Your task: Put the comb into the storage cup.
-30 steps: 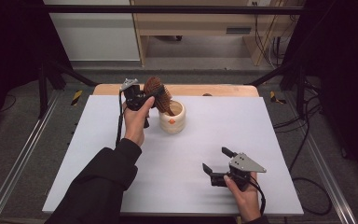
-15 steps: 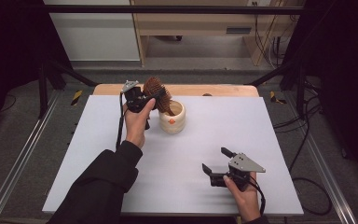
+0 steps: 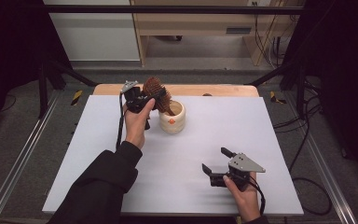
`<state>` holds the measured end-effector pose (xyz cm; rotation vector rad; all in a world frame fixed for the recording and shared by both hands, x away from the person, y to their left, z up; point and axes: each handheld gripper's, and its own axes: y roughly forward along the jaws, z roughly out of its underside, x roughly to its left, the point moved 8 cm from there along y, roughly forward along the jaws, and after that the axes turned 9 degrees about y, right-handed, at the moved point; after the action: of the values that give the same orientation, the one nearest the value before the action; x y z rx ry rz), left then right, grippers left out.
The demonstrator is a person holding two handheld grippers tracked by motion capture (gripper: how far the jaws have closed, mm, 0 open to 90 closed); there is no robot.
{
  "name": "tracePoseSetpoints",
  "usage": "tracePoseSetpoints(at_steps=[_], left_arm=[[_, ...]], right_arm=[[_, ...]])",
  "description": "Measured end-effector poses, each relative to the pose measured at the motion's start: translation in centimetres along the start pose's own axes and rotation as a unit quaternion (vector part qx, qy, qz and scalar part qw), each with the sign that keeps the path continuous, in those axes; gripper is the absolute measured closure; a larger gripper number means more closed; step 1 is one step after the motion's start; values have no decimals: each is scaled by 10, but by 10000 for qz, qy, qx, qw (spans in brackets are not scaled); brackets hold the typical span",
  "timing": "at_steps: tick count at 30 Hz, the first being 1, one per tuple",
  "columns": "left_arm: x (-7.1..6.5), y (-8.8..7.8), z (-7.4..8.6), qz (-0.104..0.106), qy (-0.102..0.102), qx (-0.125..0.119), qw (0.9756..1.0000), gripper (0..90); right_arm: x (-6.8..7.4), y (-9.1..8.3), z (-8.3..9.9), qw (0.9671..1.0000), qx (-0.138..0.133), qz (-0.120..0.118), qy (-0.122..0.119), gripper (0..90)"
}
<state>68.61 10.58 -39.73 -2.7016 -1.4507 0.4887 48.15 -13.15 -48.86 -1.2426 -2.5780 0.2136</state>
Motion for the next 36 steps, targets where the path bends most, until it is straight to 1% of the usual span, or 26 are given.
tracePoseSetpoints(at_steps=[6, 13, 17, 24, 36], left_arm=[[0, 0, 1, -46, -11, 43, 10000, 93], [1, -1, -1, -74, -4, -25, 10000, 59], [1, 0, 0, -63, -10, -5, 10000, 55], [-1, -1, -2, -36, 16, -48, 10000, 51], [0, -4, -1, -92, 95, -113, 9998, 48]], right_arm=[[0, 0, 0, 10000, 4, -1, -4, 59], [1, 0, 0, 10000, 16, -9, 18, 59], [1, 1, 1, 10000, 19, -10, 15, 59], [1, 1, 1, 10000, 18, -12, 16, 59], [1, 1, 1, 10000, 23, -10, 9, 59]])
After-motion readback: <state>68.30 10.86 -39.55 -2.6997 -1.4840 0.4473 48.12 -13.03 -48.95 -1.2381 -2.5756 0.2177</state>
